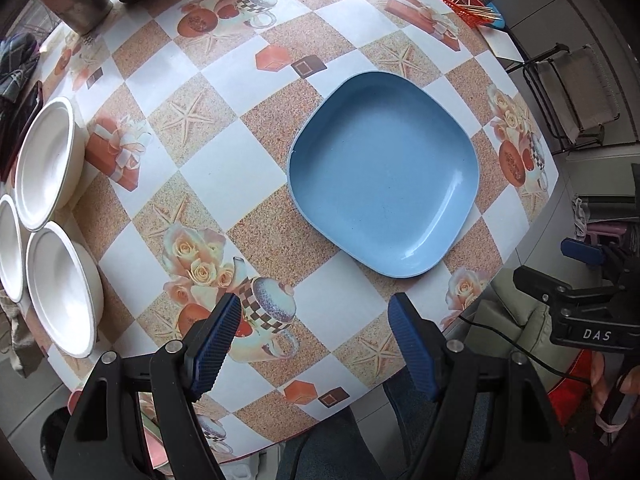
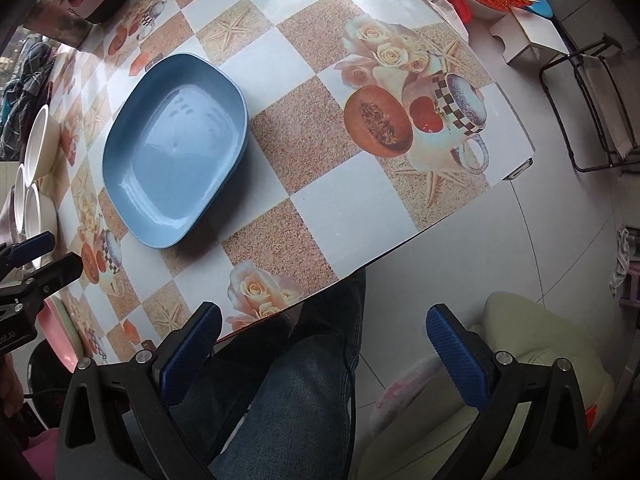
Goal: Organize plates and bowls
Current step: 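Close both grippers on the rim of the blue plate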
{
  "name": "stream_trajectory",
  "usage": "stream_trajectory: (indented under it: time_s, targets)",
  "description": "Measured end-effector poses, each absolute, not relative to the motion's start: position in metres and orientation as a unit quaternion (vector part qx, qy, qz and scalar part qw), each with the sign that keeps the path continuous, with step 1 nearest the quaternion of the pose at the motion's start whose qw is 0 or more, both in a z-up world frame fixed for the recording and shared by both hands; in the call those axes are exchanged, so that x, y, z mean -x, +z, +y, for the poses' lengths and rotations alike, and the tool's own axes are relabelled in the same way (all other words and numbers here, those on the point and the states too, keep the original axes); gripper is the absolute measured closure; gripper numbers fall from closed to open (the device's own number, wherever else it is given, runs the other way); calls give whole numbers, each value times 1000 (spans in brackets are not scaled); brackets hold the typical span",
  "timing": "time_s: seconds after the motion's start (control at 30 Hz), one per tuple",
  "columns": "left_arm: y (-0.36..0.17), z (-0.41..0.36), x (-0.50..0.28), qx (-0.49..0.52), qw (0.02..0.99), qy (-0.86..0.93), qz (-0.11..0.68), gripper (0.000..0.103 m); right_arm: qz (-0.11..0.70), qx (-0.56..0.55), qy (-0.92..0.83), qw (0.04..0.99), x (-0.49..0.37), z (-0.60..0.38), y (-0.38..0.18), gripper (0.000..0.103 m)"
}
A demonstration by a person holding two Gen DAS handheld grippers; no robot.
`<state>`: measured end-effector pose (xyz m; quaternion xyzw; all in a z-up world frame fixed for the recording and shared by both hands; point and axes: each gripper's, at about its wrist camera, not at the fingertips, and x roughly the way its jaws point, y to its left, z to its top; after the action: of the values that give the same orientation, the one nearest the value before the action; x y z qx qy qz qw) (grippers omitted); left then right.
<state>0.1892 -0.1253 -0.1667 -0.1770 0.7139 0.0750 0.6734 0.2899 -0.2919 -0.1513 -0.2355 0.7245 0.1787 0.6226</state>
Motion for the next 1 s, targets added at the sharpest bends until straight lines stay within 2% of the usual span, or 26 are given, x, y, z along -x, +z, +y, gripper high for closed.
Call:
stream_trajectory:
  time_s: [0.3,0.5,0.87,0.93,0.97,1.0]
  targets:
    - [-196,-114,-211,258,649,172,695,24,673,335,234,617,-332,-221,-161,0]
    - [-216,-112,-214,280,630,218,691,24,652,390,279,588,-336,-177,-189,0]
    - [-229,-110,-211,306,609,265,682,24,630,428,329,558,-329,-155,-215,0]
    - [-226,-97,-211,316,608,263,679,24,632,422,337,555,-329,-152,-217,6]
    - [-226,-97,-213,320,607,262,678,24,634,421,340,552,-328,-151,-218,18]
    - [-225,-96,-214,321,607,264,678,24,629,427,341,553,-325,-150,-219,24]
